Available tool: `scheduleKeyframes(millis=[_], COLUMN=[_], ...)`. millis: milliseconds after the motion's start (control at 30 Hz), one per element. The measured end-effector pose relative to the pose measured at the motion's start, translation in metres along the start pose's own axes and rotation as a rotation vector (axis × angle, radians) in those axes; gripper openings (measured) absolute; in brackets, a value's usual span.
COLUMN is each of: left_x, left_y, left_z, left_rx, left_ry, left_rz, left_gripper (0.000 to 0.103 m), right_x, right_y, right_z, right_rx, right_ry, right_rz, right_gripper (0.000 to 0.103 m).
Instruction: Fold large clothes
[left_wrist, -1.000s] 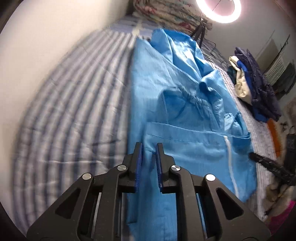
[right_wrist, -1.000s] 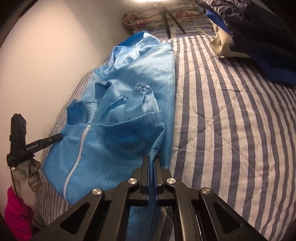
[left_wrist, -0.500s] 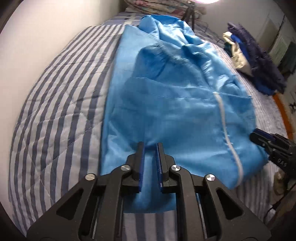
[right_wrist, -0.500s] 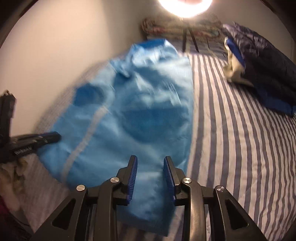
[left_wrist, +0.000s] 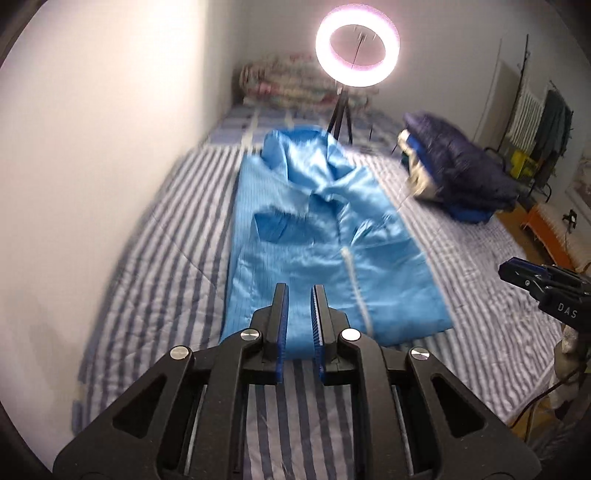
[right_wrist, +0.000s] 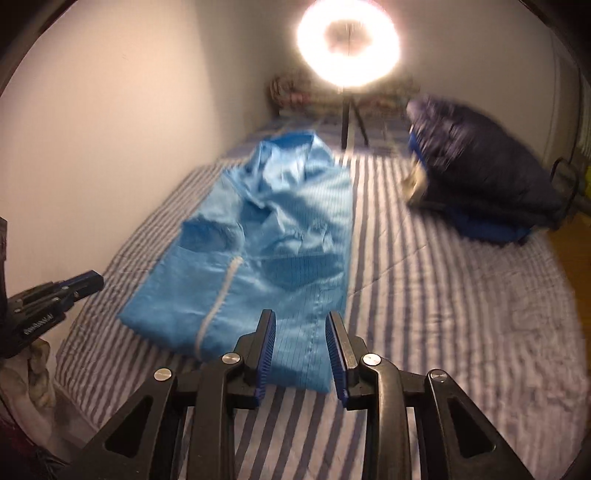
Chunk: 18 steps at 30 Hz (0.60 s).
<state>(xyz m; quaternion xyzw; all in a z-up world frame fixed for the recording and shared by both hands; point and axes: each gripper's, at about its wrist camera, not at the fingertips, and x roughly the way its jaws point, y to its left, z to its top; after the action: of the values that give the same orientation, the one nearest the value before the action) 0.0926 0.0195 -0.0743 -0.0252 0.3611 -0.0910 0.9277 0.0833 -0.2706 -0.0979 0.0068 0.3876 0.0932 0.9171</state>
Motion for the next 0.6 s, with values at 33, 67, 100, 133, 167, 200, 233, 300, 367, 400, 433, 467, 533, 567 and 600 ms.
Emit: scheduleKeyframes(millis=[33, 67, 100, 133, 167, 200, 233, 300, 367, 400, 433, 467, 533, 567, 600], left_x=[-0.011, -0.023, -0.031, -0.042, -0.056, -0.069, -0.077, -0.097, -0.11, -0.114, -0.12, -0.123, -0.128, -0.129, -0.128], left_y=[-0.003, -0.005, -0.007, -0.009, -0.011, -0.013, -0.014, -0.019, -0.02, -0.021, -0.022, -0.022, -0.021, -0.02, -0.019], left_z=[0.002, 0.002, 0.003, 0.004, 0.004, 0.005, 0.005, 0.008, 0.012, 0.014, 0.018, 0.021, 0.027, 0.033, 0.039], left_rx=[0.004, 0.009, 0.011, 0.013, 0.019, 0.027, 0.032, 0.045, 0.052, 0.056, 0.059, 0.06, 0.062, 0.061, 0.058], left_ry=[-0.014, -0.03, -0.041, -0.059, -0.081, -0.102, -0.113, -0.14, -0.154, -0.16, -0.17, -0.178, -0.182, -0.182, -0.18], left_rz=[0.004, 0.008, 0.011, 0.011, 0.007, 0.01, 0.012, 0.003, 0.0, -0.003, -0.007, -0.008, -0.01, -0.011, -0.012], left_gripper=[0.012, 0.012, 0.012, 0.012, 0.012, 0.012, 0.012, 0.012, 0.022, 0.037, 0.043, 0.043, 0.044, 0.043, 0.044], right_x=[-0.007, -0.024, -0.033, -0.05, -0.059, -0.07, -0.079, -0.099, -0.112, -0.119, -0.124, -0.129, -0.135, -0.135, -0.135], right_y=[0.002, 0.007, 0.01, 0.015, 0.02, 0.023, 0.027, 0.035, 0.041, 0.044, 0.046, 0.047, 0.05, 0.052, 0.053], right_z=[0.003, 0.003, 0.005, 0.006, 0.007, 0.006, 0.007, 0.009, 0.011, 0.013, 0.015, 0.016, 0.021, 0.024, 0.027], right_rx=[-0.008, -0.019, -0.025, -0.034, -0.04, -0.045, -0.049, -0.058, -0.072, -0.077, -0.076, -0.075, -0.085, -0.095, -0.107], right_ry=[-0.014, -0.035, -0.049, -0.07, -0.085, -0.099, -0.114, -0.145, -0.168, -0.179, -0.188, -0.195, -0.205, -0.208, -0.211], right_rz=[-0.007, -0.025, -0.03, -0.041, -0.054, -0.06, -0.065, -0.079, -0.083, -0.088, -0.086, -0.081, -0.075, -0.077, -0.083], right_gripper=[0.03, 0.03, 0.03, 0.03, 0.03, 0.03, 0.031, 0.035, 0.039, 0.039, 0.039, 0.04, 0.041, 0.041, 0.041])
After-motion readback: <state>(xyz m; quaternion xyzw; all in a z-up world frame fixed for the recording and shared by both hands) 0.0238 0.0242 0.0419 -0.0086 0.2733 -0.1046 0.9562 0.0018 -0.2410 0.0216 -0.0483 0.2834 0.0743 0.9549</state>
